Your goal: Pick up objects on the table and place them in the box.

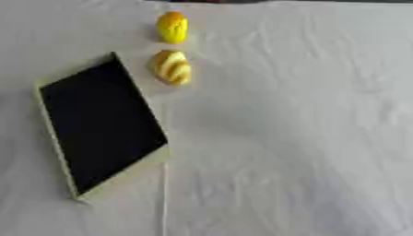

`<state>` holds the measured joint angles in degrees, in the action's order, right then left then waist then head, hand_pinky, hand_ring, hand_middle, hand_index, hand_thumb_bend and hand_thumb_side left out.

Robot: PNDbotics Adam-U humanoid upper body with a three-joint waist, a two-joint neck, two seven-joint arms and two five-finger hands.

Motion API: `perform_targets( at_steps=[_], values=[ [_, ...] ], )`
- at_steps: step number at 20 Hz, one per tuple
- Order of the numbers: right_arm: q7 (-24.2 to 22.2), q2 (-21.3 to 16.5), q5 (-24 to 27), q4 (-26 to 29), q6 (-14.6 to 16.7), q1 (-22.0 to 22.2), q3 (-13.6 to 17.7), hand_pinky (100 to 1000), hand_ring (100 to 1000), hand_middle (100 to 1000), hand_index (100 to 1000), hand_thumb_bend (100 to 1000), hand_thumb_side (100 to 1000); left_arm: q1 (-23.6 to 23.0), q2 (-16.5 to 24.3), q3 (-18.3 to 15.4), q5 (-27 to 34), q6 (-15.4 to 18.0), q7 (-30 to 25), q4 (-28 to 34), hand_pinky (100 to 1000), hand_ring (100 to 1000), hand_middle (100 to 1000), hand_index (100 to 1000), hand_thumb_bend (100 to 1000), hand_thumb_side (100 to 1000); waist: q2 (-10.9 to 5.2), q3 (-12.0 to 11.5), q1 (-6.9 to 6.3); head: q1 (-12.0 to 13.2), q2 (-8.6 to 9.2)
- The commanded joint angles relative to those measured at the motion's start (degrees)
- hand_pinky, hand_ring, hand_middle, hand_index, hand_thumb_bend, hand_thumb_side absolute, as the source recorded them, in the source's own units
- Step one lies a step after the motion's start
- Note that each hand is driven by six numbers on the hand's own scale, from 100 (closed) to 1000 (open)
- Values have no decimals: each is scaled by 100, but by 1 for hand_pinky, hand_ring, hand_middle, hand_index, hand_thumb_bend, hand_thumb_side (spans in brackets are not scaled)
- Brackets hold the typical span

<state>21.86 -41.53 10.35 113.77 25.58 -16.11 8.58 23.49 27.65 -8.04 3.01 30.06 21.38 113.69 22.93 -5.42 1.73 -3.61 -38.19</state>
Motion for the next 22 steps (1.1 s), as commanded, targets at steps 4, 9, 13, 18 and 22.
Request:
perform_targets(
  at_steps=[4,9,13,18,22],
  values=[
    [-134,-287,-66,82,-202,-111,24,857,793,738,779,100,435,25,102,-56,-3,-6,-17,90,865,850,829,910,100,587,-123,-14,5,-1,38],
    [-436,-979,0,82,-802,-481,-106,864,818,761,799,100,477,11,118,-36,5,-10,-38,90,865,850,829,910,100,585,-159,-33,32,-30,19],
    [-761,-1586,85,82,-1468,-978,-245,868,837,779,818,100,542,-2,138,-18,17,-15,-58,90,865,850,829,910,100,587,-193,-58,65,-54,-8],
    [-1004,-2057,151,-105,-2562,-1825,-570,870,844,792,824,100,589,7,169,27,52,-21,-103,90,865,850,829,909,100,582,-247,-126,121,-119,-36],
    [-1292,-1997,-192,-1228,-2869,-2743,-944,874,859,810,837,100,634,10,197,82,89,-28,-167,90,865,849,829,909,100,586,-280,-204,171,-202,-75]
  ],
)
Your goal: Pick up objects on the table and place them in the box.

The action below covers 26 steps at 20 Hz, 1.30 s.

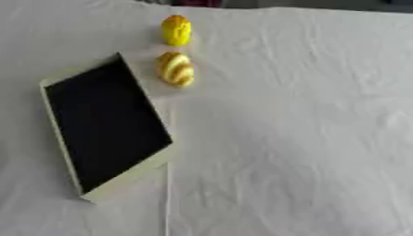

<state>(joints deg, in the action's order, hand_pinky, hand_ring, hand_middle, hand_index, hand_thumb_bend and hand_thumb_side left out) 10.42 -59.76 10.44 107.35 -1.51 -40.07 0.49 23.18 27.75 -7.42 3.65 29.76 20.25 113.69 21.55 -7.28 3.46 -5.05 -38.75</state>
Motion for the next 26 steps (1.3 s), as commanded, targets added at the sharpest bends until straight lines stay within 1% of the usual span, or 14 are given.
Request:
perform_targets(
  at_steps=[1,3,6,7,8,10,12,15,18,20,23,26],
  values=[
    [-239,-84,-344,-1003,-151,-604,-227,876,866,815,840,100,663,46,194,37,36,-1,-77,90,865,849,829,909,100,587,-147,-40,17,-82,-28],
    [-409,151,-586,-1849,-77,-1086,-374,881,879,826,845,100,728,57,202,63,60,-6,-117,90,865,848,829,909,100,591,-151,-81,50,-119,-30],
    [-639,550,-963,-3119,85,-1731,-515,885,891,835,852,100,775,72,209,92,91,-14,-170,90,866,848,829,908,100,596,-135,-152,103,-159,-6],
    [-717,678,-1114,-3488,160,-1900,-539,889,899,843,858,100,800,77,207,97,100,-16,-183,90,866,848,829,908,100,600,-125,-170,115,-170,1],
    [-797,812,-1272,-3844,237,-2062,-551,890,901,845,860,100,806,81,203,102,110,-19,-195,90,866,848,829,908,100,602,-115,-186,126,-180,3],
    [-966,1041,-1603,-4441,408,-2306,-564,892,909,854,868,100,822,102,199,113,128,-24,-218,90,866,847,829,908,100,604,-91,-223,148,-216,11],
    [-1145,1220,-1950,-4861,581,-2465,-577,895,918,867,879,100,825,123,194,125,146,-26,-240,90,866,847,829,908,100,606,-71,-259,159,-252,30],
    [-1472,1404,-2512,-5207,833,-2585,-638,901,931,890,900,100,827,145,179,137,173,-29,-269,90,866,847,829,908,100,610,-52,-284,164,-291,48],
    [-1920,1567,-3093,-5372,1068,-2645,-740,901,934,898,907,100,806,162,163,148,202,-34,-293,90,866,847,829,908,100,610,-49,-290,153,-317,61],
    [-2203,1685,-3419,-5424,1213,-2684,-807,900,934,904,912,100,808,168,149,153,224,-38,-305,90,867,847,829,908,100,613,-51,-292,142,-324,62],
    [-2444,1874,-3755,-5427,1397,-2724,-929,898,933,905,914,100,819,182,127,164,252,-40,-331,90,867,847,829,908,100,614,-49,-316,129,-352,74],
    [-2570,2077,-3924,-5414,1550,-2752,-1065,896,930,903,913,100,831,207,91,175,283,-48,-354,90,867,846,829,907,100,617,-37,-367,124,-402,85]
  ],
)
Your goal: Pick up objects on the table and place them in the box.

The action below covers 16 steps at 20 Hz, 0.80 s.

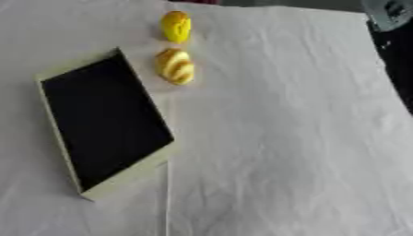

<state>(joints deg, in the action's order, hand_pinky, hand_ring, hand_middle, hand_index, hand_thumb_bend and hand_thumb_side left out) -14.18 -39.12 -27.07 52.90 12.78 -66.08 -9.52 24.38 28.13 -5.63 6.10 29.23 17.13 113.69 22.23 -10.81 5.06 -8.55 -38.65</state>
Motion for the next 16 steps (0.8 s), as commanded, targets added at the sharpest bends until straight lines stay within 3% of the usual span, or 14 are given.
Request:
perform_targets(
  at_steps=[1,16],
  values=[
    [-139,70,-196,35,166,-158,-104,896,928,903,913,100,838,99,43,1,47,5,-52,90,867,846,829,907,100,618,-98,-34,-35,-69,81],
    [-555,531,-191,53,676,-152,-523,899,926,904,916,100,868,215,-11,49,163,5,-154,90,868,846,830,908,100,623,-27,-304,6,-245,116]
  ],
)
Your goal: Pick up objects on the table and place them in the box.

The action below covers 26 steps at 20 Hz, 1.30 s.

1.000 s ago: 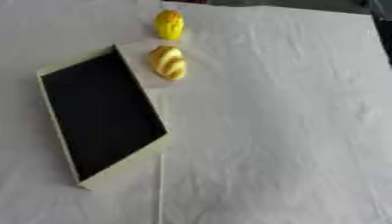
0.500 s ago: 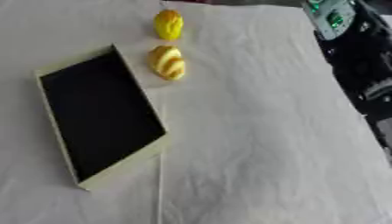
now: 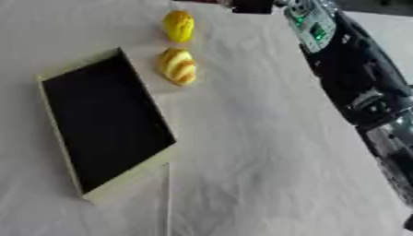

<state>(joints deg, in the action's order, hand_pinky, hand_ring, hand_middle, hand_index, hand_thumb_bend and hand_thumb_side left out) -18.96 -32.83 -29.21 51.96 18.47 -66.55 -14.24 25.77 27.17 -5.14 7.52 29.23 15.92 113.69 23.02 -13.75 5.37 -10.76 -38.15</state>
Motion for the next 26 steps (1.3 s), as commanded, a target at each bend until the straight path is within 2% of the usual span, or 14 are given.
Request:
perform_targets(
  at_steps=[1,7,9,11,12,13,14,15,16,17,20,26],
  values=[
    [-123,-110,34,199,145,-86,-92,899,927,904,917,100,869,78,86,1,23,0,-37,90,868,846,830,908,100,624,-102,-17,-15,-21,65],
    [-369,-136,10,279,170,-19,-165,900,928,906,923,100,854,96,76,25,47,-13,-76,90,868,845,829,907,100,629,-89,-35,2,9,22],
    [-436,-149,15,265,154,-15,-134,901,927,900,922,100,822,97,71,28,54,-16,-86,90,868,845,829,908,100,631,-82,-34,1,10,75],
    [-495,-156,65,262,129,-22,-91,901,923,888,918,100,734,98,63,33,60,-18,-96,90,869,845,829,908,100,635,-69,-34,-1,-6,161],
    [-526,-161,99,272,122,-24,-77,901,919,878,913,100,636,96,59,36,61,-20,-102,90,869,844,829,908,100,635,-60,-34,-1,-19,206],
    [-566,-169,146,288,114,-26,-68,901,917,872,910,100,578,93,55,38,62,-22,-109,90,869,844,829,907,100,635,-49,-36,0,-33,247],
    [-614,-176,197,310,103,-29,-65,902,912,859,904,100,439,91,51,38,61,-24,-115,90,869,844,829,907,100,635,-37,-39,2,-46,284],
    [-676,-182,259,344,90,-34,-62,902,910,852,900,100,354,94,47,38,61,-24,-120,90,869,844,829,908,100,635,-20,-44,6,-60,322],
    [-748,-190,316,386,80,-38,-64,905,909,842,896,100,189,97,43,39,61,-25,-124,90,869,844,829,907,100,634,-4,-52,11,-75,350],
    [-843,-205,369,437,70,-44,-68,907,909,839,887,100,100,105,41,43,61,-25,-131,90,869,843,829,907,100,634,17,-66,20,-95,382],
    [-1047,-260,441,585,-20,-65,-47,909,904,836,888,103,100,134,41,56,64,-25,-154,90,870,843,829,907,100,634,74,-107,53,-143,472],
    [-1109,-315,420,740,-279,-74,34,909,903,843,894,129,100,169,24,72,83,-52,-207,90,871,842,828,906,100,635,160,-154,115,-227,565]
  ],
)
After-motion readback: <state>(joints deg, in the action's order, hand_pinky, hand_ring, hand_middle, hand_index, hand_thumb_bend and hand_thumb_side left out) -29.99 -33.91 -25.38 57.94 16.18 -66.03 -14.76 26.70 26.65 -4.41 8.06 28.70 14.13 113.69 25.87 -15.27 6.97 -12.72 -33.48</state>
